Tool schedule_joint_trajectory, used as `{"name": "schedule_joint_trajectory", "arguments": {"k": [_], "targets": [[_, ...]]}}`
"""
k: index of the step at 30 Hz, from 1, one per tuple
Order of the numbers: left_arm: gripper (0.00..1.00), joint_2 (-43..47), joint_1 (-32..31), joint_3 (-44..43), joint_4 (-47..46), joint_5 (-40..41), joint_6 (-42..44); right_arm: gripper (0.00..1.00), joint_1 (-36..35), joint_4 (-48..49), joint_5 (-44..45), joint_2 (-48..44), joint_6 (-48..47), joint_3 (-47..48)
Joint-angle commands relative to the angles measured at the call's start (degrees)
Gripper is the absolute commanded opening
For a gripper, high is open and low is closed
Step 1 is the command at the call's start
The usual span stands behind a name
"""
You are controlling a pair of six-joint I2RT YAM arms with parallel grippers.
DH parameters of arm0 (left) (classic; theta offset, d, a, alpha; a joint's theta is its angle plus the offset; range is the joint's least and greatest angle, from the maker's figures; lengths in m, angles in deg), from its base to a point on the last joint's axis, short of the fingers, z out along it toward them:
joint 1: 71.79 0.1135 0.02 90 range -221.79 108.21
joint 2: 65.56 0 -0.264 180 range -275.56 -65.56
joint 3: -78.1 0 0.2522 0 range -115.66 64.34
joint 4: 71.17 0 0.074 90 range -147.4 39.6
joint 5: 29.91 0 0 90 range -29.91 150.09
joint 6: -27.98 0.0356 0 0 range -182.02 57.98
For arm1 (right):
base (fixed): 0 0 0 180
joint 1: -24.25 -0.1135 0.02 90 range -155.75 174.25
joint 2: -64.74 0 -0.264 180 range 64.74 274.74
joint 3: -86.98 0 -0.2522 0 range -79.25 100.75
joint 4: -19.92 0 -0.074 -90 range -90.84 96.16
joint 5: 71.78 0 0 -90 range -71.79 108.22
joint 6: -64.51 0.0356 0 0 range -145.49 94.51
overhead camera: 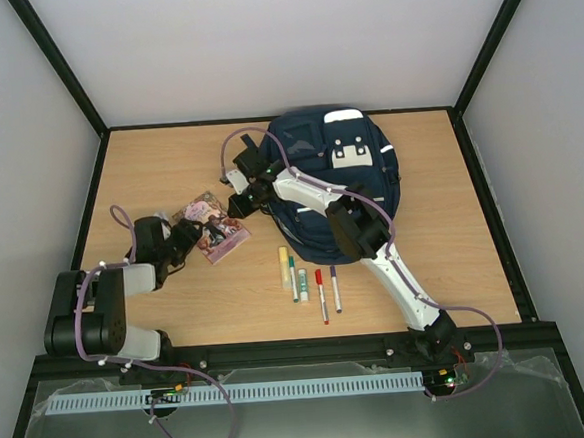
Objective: Pack the student bag
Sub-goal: Pick up the book from the center of the board.
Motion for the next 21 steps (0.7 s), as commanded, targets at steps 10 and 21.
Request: {"name": "schedule_joint_trajectory", "arguments": {"k": [10,21], "targets": [[0.72,-6.85,-2.76,5.04,-4.09,-13.84,-0.98,0.15,-3.34,-16.16,2.12,13.71,-2.50,-4.39],[0.72,10.26,-8.05,3.85,-4.84,-12.67,-4.60,0.15,-3.46,-16.41,-0.10,14.91,-2.54,-3.93]]}}
